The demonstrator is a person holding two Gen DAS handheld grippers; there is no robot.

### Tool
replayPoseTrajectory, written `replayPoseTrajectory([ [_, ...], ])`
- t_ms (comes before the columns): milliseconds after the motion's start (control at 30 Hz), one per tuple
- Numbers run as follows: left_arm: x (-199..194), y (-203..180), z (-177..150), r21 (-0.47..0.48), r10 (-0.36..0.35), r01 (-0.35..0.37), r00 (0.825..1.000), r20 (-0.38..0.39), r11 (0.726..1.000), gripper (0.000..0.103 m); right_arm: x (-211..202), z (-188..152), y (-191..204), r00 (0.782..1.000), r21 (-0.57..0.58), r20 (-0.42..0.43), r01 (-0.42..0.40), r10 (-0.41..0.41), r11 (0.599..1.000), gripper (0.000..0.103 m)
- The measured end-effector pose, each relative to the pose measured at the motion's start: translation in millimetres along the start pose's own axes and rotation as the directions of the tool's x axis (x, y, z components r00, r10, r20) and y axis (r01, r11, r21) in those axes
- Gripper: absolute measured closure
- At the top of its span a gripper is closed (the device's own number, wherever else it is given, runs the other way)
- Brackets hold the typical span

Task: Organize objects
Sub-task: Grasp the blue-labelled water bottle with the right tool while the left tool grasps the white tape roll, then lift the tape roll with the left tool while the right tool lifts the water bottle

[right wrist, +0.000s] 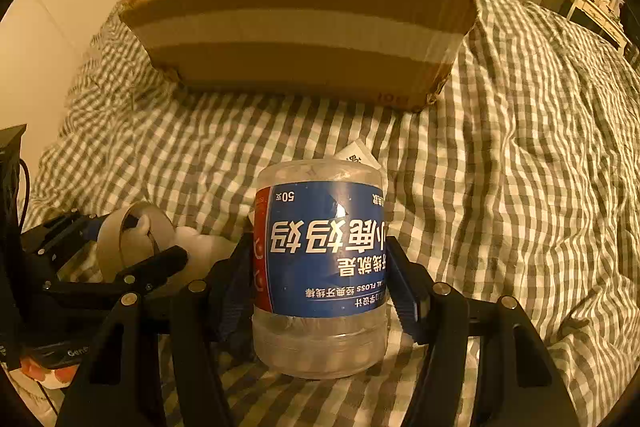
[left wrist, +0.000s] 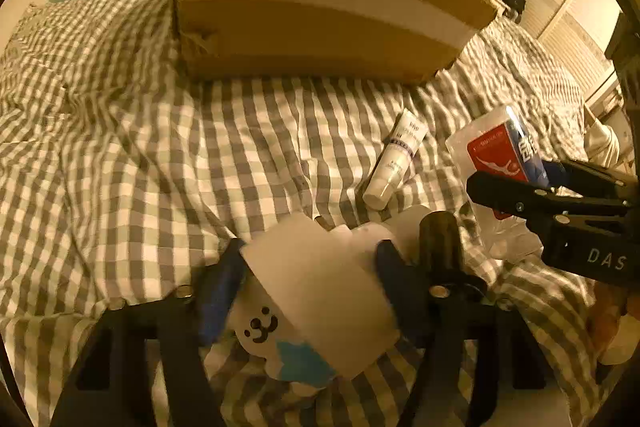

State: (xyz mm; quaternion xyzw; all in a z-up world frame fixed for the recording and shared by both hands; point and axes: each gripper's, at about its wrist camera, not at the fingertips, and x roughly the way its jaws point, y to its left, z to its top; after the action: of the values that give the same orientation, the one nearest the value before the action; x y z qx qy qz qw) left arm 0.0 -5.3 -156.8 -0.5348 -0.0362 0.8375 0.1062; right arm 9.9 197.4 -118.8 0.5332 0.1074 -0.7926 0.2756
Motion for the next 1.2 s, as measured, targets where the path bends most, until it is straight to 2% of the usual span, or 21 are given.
replayPoseTrajectory([
  [33, -5, 1, 1, -0.010, 0.007, -0.007, 1.000, 0.008, 1.000, 0.060, -5, 1, 0, 1.000, -0.001, 0.008, 0.000, 0.000, 1.000, 0.041],
  [100, -11, 2, 4, -0.023, 0.020, -0.019, 1.000, 0.017, 1.000, 0.071, -12, -2, 1, 1.000, -0.004, 0.029, 0.002, -0.002, 1.000, 0.041],
  [133, -13, 1, 5, -0.023, 0.025, -0.025, 0.999, 0.025, 0.999, 0.072, -11, 0, 6, 0.999, -0.006, 0.037, 0.003, -0.003, 1.000, 0.041],
  [300, -32, -4, 3, 0.002, 0.045, -0.045, 0.997, 0.063, 0.999, 0.072, -19, -1, 10, 0.998, -0.011, 0.064, 0.000, 0.001, 1.000, 0.042],
  [533, -64, -5, 13, 0.013, 0.027, -0.029, 0.989, 0.149, 1.000, 0.072, -30, -2, 12, 0.995, -0.018, 0.096, -0.001, 0.002, 1.000, 0.041],
  [800, -86, -5, 32, 0.025, 0.014, -0.020, 0.978, 0.207, 1.000, 0.072, -37, -3, 13, 0.993, -0.028, 0.119, 0.001, 0.003, 1.000, 0.041],
  [900, -91, -7, 38, 0.027, -0.027, 0.022, 0.977, 0.213, 0.999, 0.071, -37, -3, 14, 0.992, -0.033, 0.122, -0.001, 0.005, 0.999, 0.041],
  [967, -89, -8, 40, 0.040, -0.048, 0.040, 0.975, 0.217, 0.998, 0.066, -37, -4, 14, 0.993, -0.036, 0.121, -0.001, 0.005, 0.999, 0.041],
  [1000, -87, -8, 40, 0.041, -0.033, 0.025, 0.976, 0.217, 0.999, 0.056, -37, -3, 14, 0.993, -0.037, 0.120, -0.001, 0.005, 0.999, 0.041],
  [1033, -80, -8, 40, 0.047, -0.004, -0.006, 0.977, 0.215, 0.999, 0.052, -37, -4, 15, 0.993, -0.039, 0.119, -0.001, 0.005, 0.999, 0.041],
  [1133, -56, -3, 34, 0.045, 0.054, -0.062, 0.985, 0.164, 0.997, 0.052, -36, -3, 15, 0.993, -0.041, 0.116, -0.005, 0.010, 0.999, 0.041],
  [1200, -41, 3, 28, 0.026, 0.055, -0.059, 0.991, 0.123, 0.998, 0.052, -36, -3, 15, 0.994, -0.041, 0.111, -0.009, 0.014, 0.999, 0.041],
])
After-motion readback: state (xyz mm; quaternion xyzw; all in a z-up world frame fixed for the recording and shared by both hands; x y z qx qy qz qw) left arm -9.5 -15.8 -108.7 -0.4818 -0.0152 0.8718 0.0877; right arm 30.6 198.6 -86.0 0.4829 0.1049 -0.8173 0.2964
